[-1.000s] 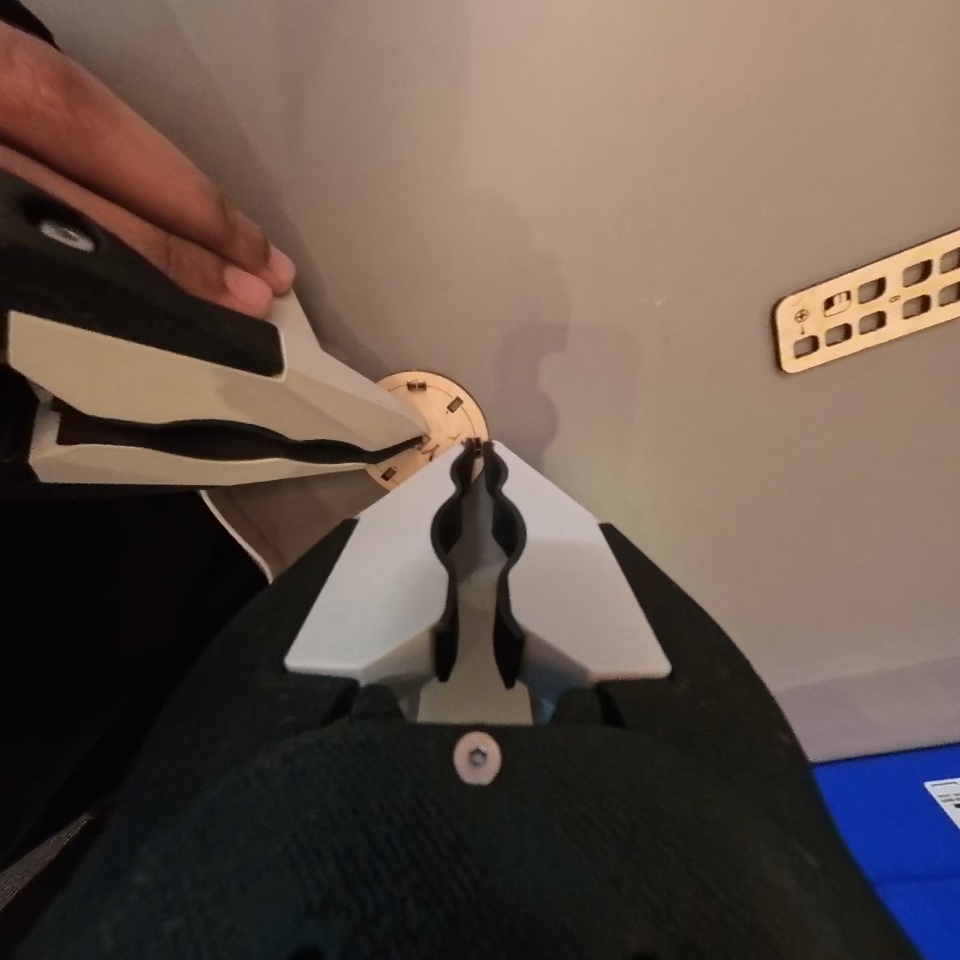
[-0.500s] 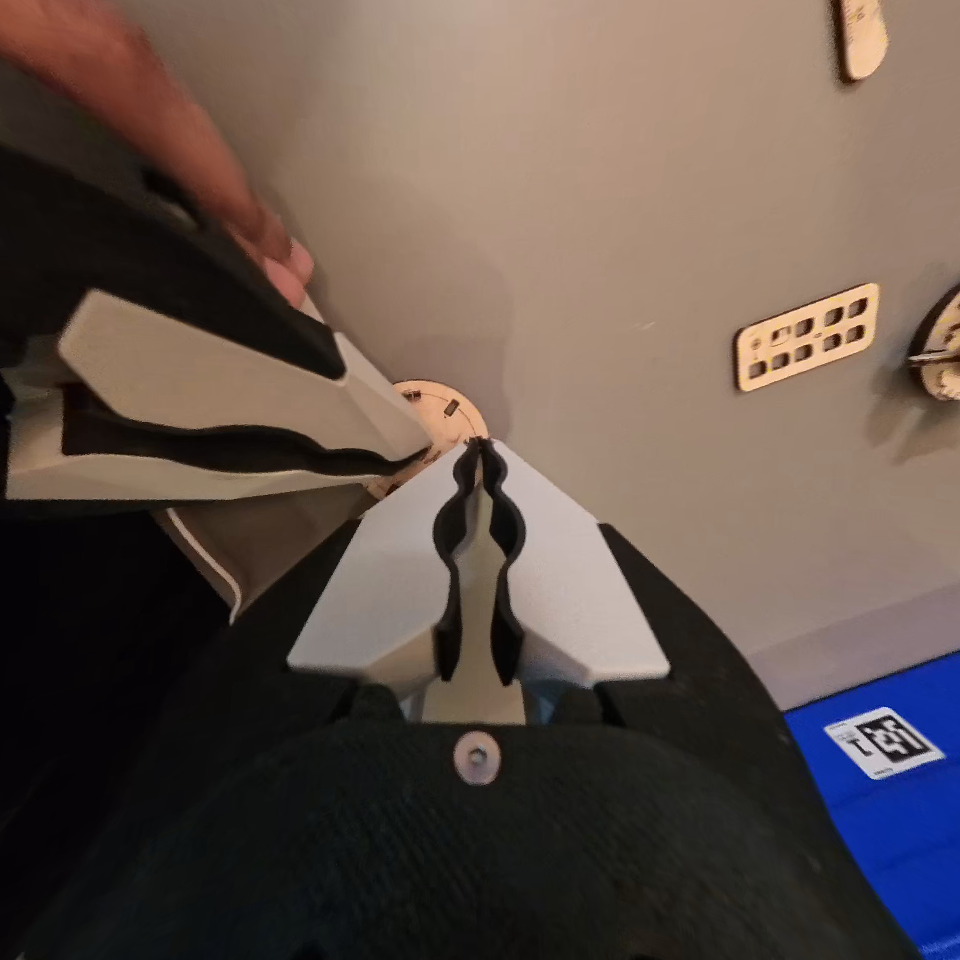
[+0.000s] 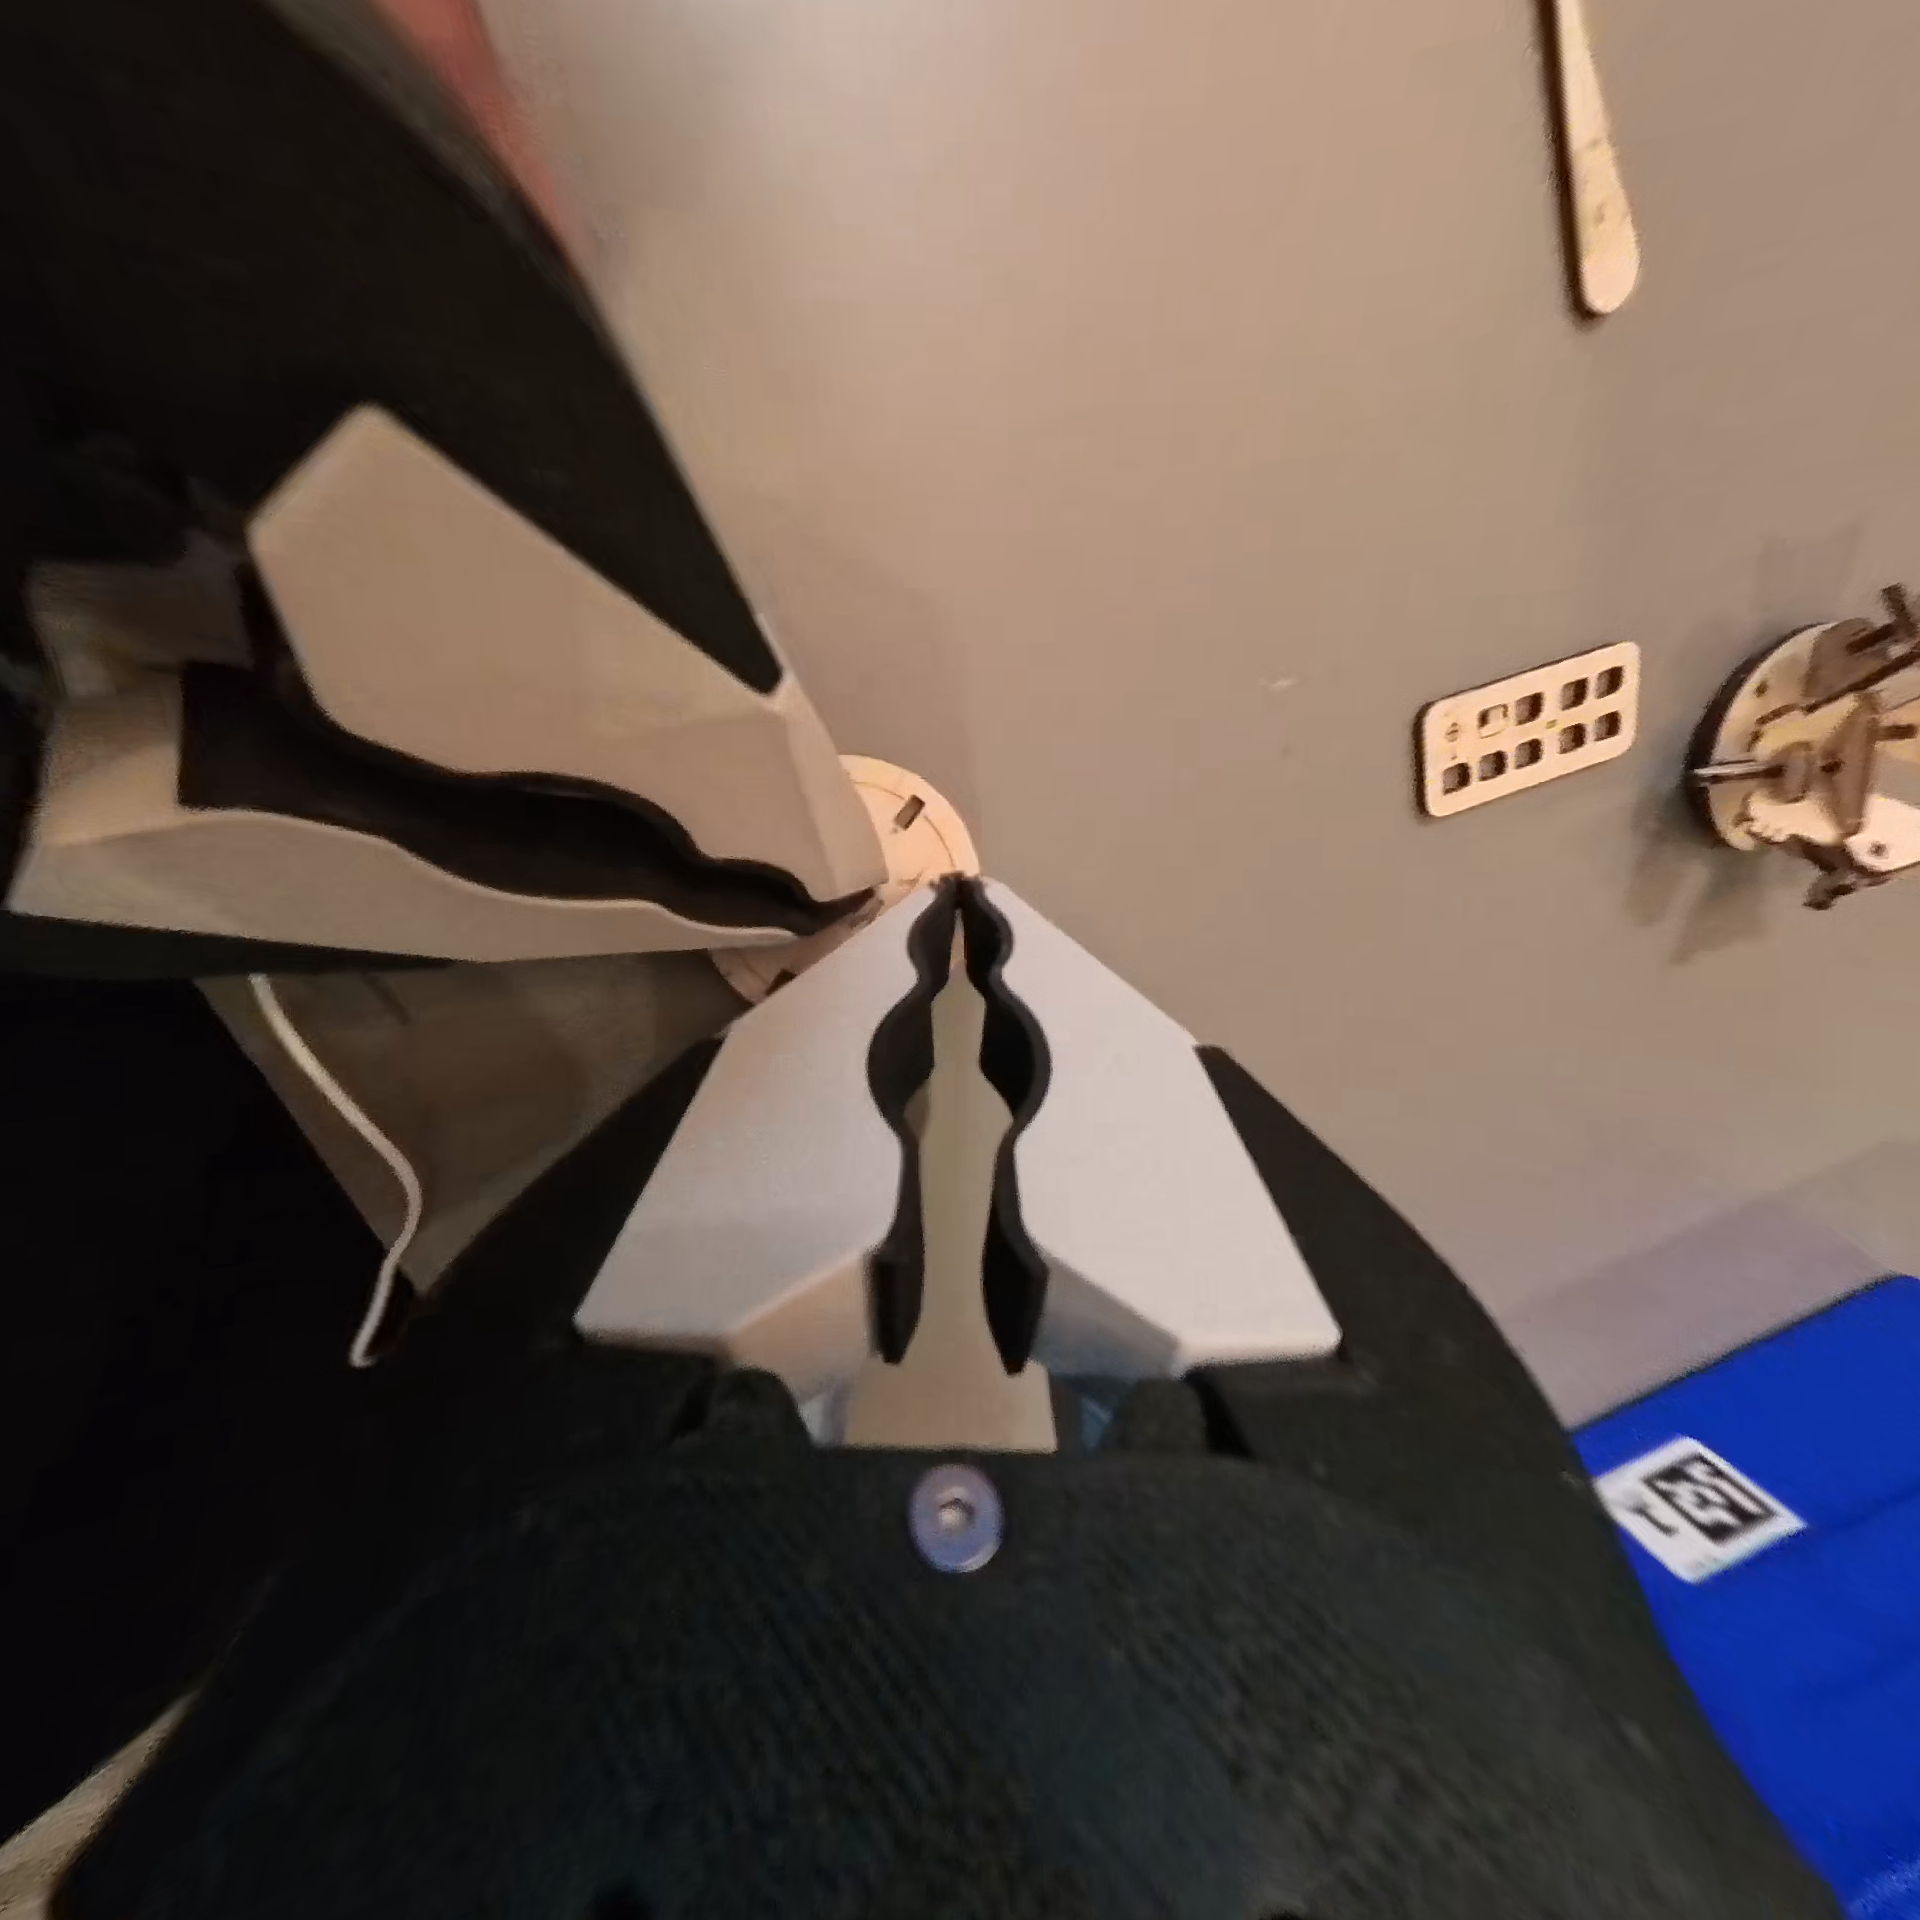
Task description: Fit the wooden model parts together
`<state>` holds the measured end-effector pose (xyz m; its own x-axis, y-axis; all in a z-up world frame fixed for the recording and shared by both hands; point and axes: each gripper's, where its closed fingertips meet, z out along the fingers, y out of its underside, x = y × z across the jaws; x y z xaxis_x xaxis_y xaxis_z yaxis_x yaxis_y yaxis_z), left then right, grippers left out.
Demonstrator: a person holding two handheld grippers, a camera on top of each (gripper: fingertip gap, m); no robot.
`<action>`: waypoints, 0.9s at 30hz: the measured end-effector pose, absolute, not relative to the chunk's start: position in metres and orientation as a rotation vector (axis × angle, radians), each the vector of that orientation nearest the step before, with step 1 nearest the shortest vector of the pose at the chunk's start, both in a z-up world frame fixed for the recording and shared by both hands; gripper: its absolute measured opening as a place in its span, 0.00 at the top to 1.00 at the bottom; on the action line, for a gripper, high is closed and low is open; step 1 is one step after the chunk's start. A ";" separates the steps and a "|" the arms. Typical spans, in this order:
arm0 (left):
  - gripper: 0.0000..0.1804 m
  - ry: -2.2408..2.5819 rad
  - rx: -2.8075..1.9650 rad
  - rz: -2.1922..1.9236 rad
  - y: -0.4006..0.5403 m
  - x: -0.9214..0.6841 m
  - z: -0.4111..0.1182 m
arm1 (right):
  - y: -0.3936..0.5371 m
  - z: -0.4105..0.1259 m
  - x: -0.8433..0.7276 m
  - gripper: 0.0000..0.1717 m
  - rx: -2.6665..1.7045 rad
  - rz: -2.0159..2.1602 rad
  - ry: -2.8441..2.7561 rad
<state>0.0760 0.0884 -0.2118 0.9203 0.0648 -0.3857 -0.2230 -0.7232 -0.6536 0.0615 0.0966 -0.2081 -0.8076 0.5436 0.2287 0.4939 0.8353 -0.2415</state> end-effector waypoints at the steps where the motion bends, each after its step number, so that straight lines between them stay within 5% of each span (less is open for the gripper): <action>1: 0.99 0.113 -2.329 0.503 0.088 0.076 -0.212 | 0.096 -0.208 0.061 1.00 -0.833 0.272 -2.738; 4: 0.99 0.111 -2.329 0.501 0.088 0.076 -0.212 | 0.097 -0.207 0.061 0.99 -0.913 0.333 -2.746; 6: 0.99 0.110 -2.328 0.499 0.088 0.076 -0.212 | 0.101 -0.204 0.057 0.81 -0.971 0.366 -2.720; 8: 0.99 0.111 -2.328 0.501 0.088 0.076 -0.212 | 0.101 -0.191 0.047 0.74 -1.070 0.535 -2.645; 9: 0.99 0.111 -2.328 0.502 0.088 0.076 -0.211 | 0.097 -0.180 0.040 0.74 -1.117 0.687 -2.590; 11: 0.99 0.112 -2.327 0.504 0.088 0.076 -0.211 | 0.082 -0.146 0.026 0.99 -1.117 1.100 -2.431; 15: 0.99 0.108 -2.328 0.495 0.088 0.076 -0.211 | 0.086 -0.057 -0.011 1.00 -0.961 1.728 -1.709; 19: 0.99 0.111 -2.327 0.501 0.088 0.076 -0.211 | 0.081 -0.047 -0.024 1.00 -0.932 1.923 -1.422; 27: 0.99 0.121 -2.324 0.529 0.088 0.076 -0.211 | 0.079 -0.059 -0.041 1.00 -0.965 1.602 -1.250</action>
